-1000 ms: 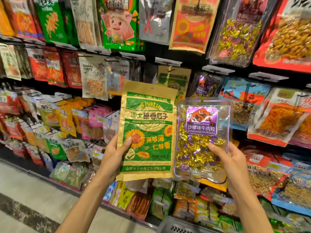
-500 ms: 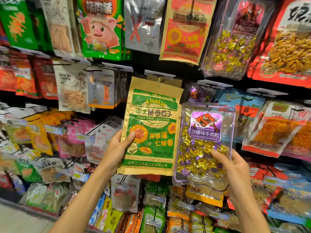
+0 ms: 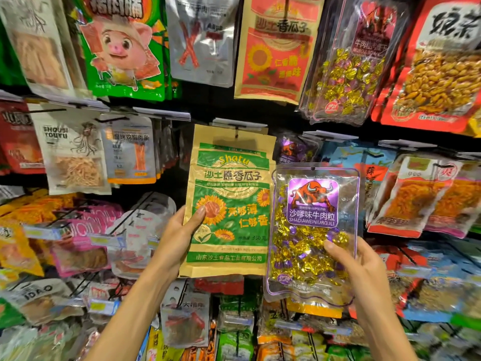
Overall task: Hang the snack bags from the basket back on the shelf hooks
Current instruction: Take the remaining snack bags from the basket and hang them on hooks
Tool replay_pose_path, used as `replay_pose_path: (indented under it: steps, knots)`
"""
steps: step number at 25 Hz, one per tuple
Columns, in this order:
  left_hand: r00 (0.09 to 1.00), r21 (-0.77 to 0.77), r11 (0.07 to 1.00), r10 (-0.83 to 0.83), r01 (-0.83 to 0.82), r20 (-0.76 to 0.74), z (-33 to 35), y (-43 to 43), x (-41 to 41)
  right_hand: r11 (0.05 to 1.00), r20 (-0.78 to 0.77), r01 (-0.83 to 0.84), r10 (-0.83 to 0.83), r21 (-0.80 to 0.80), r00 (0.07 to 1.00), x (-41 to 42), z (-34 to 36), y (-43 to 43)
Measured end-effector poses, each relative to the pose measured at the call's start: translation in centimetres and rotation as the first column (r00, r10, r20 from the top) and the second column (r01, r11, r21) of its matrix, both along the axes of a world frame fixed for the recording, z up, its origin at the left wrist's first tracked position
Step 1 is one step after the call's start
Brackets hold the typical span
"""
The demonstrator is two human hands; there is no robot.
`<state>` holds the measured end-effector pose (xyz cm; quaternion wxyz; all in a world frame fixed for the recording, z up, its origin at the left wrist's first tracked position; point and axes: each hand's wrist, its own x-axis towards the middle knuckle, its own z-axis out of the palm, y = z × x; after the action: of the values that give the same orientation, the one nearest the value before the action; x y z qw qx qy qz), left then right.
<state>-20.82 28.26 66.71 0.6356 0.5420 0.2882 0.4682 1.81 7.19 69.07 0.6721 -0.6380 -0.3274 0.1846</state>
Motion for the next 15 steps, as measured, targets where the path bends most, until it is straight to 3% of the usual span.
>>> replay_pose_path:
  steps: [15]
  knots:
    - [0.999,0.028,0.999,-0.045,0.045,-0.012,-1.5,4.4,1.3,0.999,-0.013,0.041,-0.041,0.009,0.999,2.8,1.1,4.3]
